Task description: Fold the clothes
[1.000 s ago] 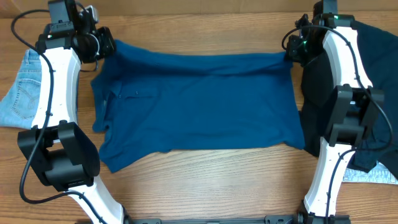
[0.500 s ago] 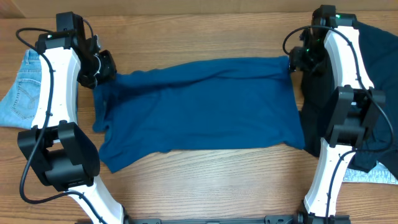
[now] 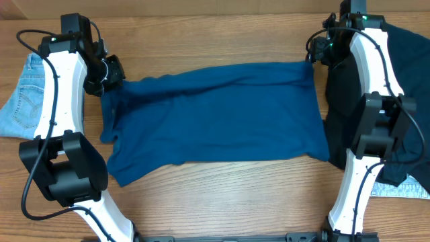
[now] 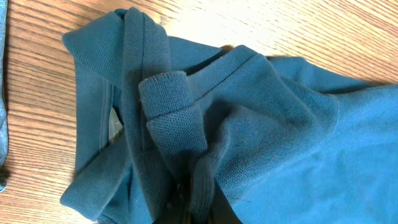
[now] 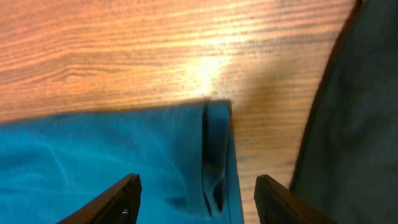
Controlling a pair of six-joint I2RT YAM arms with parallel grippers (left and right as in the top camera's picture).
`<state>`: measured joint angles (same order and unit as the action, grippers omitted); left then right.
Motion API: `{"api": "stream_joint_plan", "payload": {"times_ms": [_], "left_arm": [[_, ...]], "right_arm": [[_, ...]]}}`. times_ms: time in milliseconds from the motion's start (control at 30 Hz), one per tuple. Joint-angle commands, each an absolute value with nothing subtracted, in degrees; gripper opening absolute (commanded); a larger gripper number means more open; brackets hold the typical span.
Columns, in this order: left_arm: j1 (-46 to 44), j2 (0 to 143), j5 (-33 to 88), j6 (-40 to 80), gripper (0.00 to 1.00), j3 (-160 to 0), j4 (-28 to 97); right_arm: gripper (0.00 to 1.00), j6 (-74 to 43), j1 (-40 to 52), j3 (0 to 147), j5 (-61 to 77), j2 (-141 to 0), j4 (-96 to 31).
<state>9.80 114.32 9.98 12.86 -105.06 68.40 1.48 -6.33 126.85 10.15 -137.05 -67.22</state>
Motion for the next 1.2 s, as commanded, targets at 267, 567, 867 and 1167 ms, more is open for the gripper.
{"api": "stream_joint_plan", "payload": {"times_ms": [267, 567, 867, 1167], "left_arm": [[10.2, 112.79, 8.78, 11.55, 0.04, -106.24, 68.66], [10.2, 112.79, 8.8, 11.55, 0.04, -106.24, 68.62], [10.2, 112.79, 8.8, 11.55, 0.04, -106.24, 68.75], [10.22, 112.79, 8.8, 11.16, 0.04, -106.24, 70.74]], "right_arm": [[0.6, -1.85, -6.5, 128.2, 15.79, -143.0, -62.85], [0.4, -4.58, -6.5, 128.22, 16.82, -144.88, -59.46], [0.04, -7.73, -6.94, 128.4, 13.37, -141.23, -56.49], [0.08, -7.33, -8.64, 128.4, 12.1, -132.84, -69.58]]}}
